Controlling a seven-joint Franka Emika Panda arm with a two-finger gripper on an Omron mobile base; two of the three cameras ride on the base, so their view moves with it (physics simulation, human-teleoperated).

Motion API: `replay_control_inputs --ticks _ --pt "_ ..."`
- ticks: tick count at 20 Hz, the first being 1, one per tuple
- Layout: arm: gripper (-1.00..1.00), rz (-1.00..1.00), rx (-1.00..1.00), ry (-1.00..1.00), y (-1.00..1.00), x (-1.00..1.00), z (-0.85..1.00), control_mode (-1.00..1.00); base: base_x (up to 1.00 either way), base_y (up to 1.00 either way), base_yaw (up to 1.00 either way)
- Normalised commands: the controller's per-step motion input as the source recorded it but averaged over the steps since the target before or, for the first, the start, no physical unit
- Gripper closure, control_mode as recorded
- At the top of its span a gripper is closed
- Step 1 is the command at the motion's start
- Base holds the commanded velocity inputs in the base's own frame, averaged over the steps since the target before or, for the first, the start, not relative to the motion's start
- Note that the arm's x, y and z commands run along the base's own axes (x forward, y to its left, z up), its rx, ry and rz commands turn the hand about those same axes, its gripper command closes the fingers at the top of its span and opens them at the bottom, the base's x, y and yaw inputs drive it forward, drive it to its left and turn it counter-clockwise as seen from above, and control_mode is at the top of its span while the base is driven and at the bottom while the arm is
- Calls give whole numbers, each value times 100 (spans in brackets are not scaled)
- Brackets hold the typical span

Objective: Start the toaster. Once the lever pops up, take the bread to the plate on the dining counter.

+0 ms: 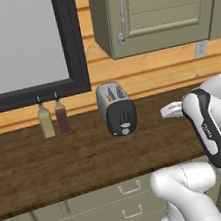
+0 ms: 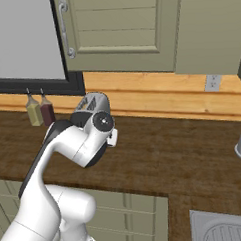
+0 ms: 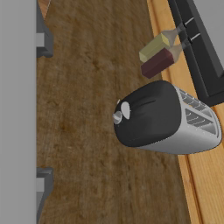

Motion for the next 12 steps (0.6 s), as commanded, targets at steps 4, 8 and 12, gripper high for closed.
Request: replay_control_inputs --ticks 4,8,12 --pt "-100 0 0 0 0 0 0 -100 0 0 0" --pt "-100 0 0 0 0 0 0 -100 0 0 0" --pt "-100 0 0 0 0 0 0 -100 0 0 0"
